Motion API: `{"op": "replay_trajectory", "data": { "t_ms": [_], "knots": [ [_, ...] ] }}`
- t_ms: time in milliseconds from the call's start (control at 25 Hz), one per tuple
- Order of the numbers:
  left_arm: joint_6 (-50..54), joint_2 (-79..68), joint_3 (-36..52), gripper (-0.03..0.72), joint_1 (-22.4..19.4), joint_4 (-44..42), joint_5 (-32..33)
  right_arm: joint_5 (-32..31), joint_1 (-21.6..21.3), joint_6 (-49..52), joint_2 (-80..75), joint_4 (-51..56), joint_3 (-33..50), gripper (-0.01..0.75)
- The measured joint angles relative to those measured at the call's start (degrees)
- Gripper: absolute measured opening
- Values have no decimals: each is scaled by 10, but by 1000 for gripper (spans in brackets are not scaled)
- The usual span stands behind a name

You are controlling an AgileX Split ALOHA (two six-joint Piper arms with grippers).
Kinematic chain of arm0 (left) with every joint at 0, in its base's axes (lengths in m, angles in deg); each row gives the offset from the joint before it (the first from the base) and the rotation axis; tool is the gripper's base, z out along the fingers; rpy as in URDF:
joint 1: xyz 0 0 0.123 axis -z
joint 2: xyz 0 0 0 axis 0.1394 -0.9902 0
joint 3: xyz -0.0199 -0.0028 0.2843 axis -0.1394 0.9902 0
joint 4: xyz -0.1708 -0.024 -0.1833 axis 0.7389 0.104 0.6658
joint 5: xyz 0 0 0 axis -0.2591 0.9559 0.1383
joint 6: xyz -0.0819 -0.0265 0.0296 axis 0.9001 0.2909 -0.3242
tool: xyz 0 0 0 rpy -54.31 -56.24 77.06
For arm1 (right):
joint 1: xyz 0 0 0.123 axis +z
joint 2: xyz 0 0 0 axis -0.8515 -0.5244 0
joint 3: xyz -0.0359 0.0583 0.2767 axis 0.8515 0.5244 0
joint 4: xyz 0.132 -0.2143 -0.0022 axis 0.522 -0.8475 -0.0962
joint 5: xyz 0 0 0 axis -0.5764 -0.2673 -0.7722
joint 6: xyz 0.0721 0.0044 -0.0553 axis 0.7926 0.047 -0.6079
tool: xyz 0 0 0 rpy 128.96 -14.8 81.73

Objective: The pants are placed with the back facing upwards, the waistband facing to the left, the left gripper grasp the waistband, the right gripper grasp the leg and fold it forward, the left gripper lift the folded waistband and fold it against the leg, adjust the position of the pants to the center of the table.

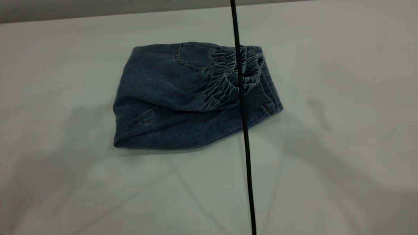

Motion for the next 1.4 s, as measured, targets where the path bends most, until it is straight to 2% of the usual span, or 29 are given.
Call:
{"op": "replay_trajectory", "data": {
  "t_ms": [200,440,640,760,1080,1400],
  "knots": [
    [179,88,0,531,0,-194,94,-5,-1,0,87,-14,1,455],
    [411,205,0,531,0,-412,245,-5,0,1,209,-20,3,455],
    [560,284,2,531,0,-525,360,-5,0,2,325,-19,52,455],
    [621,326,14,531,0,-544,384,-5,0,7,400,-17,110,455],
    [700,431,93,531,0,-545,384,-3,0,11,635,-22,299,455],
    [740,529,156,529,0,-542,384,-3,0,27,874,-119,522,455]
  ]
}}
